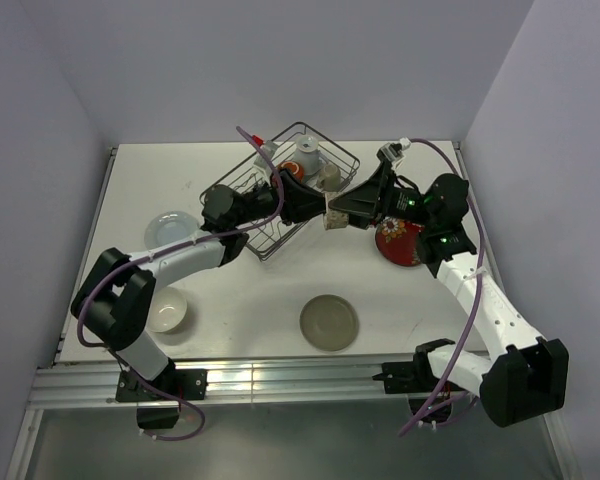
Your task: Load the mixed dishes into the dish rack
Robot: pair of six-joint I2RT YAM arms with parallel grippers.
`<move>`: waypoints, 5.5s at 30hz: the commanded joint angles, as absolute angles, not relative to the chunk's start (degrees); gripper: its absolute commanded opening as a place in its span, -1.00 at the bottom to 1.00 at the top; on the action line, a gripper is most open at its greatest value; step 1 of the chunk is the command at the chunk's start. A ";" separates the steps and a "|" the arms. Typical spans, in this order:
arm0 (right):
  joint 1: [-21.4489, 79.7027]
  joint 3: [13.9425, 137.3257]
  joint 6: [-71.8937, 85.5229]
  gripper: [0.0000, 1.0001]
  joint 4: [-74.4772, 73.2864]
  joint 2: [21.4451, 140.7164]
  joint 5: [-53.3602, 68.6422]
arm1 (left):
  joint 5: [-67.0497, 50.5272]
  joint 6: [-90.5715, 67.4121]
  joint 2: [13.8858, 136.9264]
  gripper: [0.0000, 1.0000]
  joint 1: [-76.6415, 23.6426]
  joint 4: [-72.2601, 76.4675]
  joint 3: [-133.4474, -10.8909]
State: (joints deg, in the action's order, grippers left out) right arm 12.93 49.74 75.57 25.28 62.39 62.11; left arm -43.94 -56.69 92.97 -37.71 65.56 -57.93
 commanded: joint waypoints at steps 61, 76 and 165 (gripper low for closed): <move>24.43 102.56 -13.70 -1.00 -28.74 107.04 15.39 | 1.57 -28.39 44.39 0.57 -28.83 -9.23 -42.19; 24.87 117.42 -26.45 -1.00 -38.05 124.89 14.94 | 6.33 -28.30 41.13 0.65 -28.92 -12.92 -40.52; 21.27 71.46 -23.82 0.64 -29.09 76.91 53.52 | -23.20 -58.00 72.50 0.51 23.55 8.85 -33.58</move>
State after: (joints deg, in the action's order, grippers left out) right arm 21.91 72.31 -25.26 -34.74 80.49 50.43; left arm -21.69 -54.50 71.09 22.20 1.58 -34.26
